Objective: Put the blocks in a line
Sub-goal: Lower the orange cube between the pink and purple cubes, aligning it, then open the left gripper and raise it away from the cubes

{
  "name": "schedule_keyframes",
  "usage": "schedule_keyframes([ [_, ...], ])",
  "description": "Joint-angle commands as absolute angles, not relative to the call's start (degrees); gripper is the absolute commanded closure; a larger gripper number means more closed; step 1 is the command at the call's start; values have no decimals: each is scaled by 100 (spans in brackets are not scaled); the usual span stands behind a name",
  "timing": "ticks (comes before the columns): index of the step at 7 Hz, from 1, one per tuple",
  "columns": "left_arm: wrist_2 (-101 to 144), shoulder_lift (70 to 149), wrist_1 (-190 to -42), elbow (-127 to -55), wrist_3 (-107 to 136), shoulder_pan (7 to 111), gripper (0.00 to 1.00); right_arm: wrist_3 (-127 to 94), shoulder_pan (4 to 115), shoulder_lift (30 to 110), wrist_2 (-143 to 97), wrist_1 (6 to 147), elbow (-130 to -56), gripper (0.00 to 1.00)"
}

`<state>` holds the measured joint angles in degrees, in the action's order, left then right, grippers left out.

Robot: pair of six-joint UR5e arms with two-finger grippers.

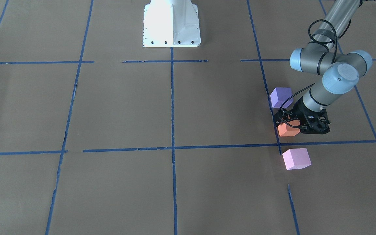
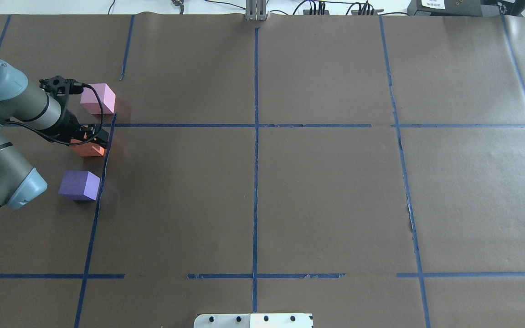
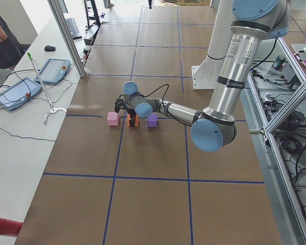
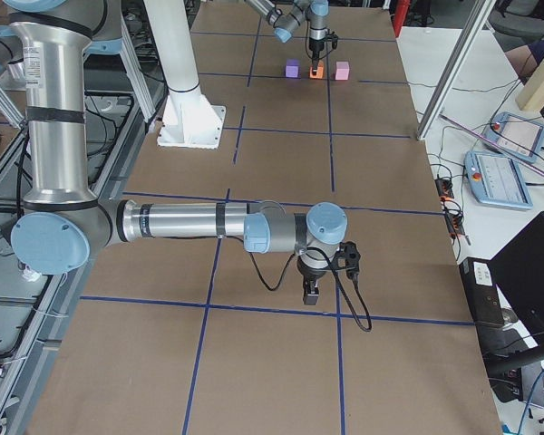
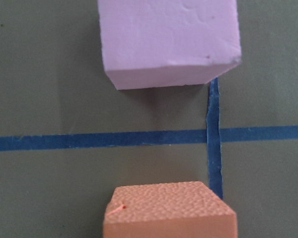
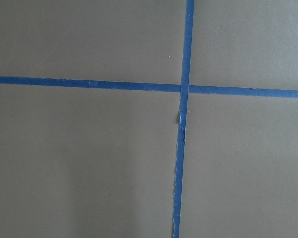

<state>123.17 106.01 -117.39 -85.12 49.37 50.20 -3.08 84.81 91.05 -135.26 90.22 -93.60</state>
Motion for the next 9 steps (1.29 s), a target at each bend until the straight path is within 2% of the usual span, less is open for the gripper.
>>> schedule_keyframes([
  [1, 12322, 10495, -11751, -8839, 4904, 5053, 0, -308, 8481, 9105, -13526, 9018, -9360, 0],
  [3, 12549, 10178, -11681, -9454, 4904, 5245, 0, -308, 8481, 9105, -13526, 9018, -9360, 0],
  [6, 12857, 10046, -10508, -10665, 4834, 6386, 0, -308, 8481, 9105, -13526, 9018, -9360, 0],
  [9, 12911, 10265, -8934, -10872, 3101, 7091, 0, -308, 8481, 9105, -13526, 9018, -9360, 0],
])
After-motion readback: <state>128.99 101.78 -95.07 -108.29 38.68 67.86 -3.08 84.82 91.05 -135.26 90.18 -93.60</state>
